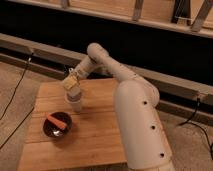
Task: Place the white sponge in the ceramic cup
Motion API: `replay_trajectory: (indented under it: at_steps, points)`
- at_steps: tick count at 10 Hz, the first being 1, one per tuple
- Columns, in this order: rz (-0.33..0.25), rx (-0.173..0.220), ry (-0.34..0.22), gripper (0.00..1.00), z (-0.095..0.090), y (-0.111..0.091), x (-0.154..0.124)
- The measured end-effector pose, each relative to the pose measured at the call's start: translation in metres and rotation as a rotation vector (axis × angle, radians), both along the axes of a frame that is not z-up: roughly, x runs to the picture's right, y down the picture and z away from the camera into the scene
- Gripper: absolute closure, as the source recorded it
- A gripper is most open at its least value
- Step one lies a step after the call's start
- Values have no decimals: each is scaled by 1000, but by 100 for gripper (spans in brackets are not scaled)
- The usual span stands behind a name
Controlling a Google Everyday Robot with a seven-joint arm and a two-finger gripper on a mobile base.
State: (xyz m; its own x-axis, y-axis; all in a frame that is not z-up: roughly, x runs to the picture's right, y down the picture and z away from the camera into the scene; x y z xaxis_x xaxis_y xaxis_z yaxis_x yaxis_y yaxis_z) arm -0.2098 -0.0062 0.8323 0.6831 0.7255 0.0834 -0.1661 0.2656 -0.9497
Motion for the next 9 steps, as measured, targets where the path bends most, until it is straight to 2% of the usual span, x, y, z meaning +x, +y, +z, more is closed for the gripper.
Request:
replay_trajectory:
  at_steps: [5,9]
  points:
    - [40,-2,15,100,-7,23,-7]
    - [52,-4,15,100,-10,29,-6]
